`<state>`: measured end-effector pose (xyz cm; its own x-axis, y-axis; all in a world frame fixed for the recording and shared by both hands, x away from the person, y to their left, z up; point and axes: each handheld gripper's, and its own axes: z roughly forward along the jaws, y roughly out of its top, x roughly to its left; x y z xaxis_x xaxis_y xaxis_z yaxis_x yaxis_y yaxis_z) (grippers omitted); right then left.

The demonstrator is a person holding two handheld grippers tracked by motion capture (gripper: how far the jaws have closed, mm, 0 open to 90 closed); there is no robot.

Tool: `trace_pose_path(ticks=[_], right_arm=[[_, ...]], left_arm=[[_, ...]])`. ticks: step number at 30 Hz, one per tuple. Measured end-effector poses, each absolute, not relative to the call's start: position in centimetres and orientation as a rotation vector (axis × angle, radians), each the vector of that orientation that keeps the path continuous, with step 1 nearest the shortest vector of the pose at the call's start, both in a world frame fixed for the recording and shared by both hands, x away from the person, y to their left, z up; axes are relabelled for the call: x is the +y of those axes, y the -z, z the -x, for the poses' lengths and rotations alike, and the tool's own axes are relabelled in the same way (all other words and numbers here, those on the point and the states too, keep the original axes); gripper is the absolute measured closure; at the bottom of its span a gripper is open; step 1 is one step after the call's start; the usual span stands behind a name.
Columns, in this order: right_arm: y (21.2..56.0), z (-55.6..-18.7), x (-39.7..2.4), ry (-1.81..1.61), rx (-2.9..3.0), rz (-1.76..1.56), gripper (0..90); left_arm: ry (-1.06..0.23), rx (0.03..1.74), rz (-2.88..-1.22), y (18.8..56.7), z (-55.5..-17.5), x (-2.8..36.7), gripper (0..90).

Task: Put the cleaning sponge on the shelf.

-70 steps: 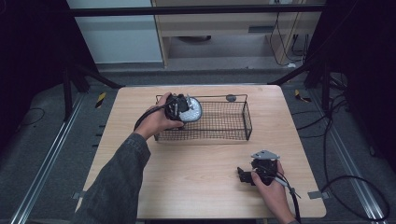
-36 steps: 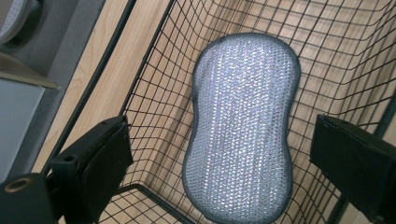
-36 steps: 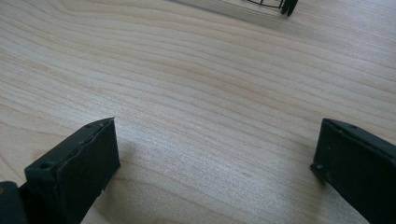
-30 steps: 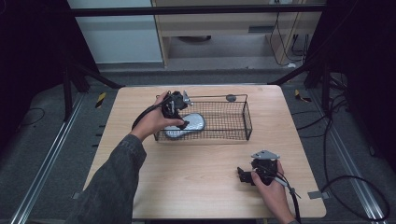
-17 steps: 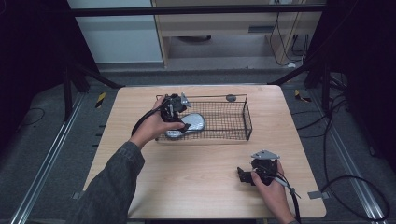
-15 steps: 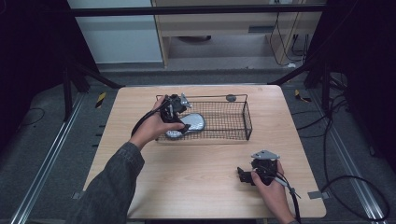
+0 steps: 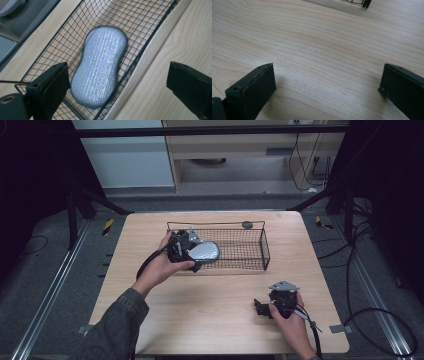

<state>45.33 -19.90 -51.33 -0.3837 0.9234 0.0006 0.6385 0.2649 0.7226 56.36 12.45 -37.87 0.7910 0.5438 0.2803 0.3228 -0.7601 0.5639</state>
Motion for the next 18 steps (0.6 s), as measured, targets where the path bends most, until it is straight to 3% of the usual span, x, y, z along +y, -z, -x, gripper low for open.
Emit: trace_pose_path(ticks=[18], right_arm=[[51.3,-45.3,-19.9,-0.903,2.117,-1.412,0.3]], left_arm=[[-0.577,0.724,-2.393,39.0,-51.8,15.2,4.1]])
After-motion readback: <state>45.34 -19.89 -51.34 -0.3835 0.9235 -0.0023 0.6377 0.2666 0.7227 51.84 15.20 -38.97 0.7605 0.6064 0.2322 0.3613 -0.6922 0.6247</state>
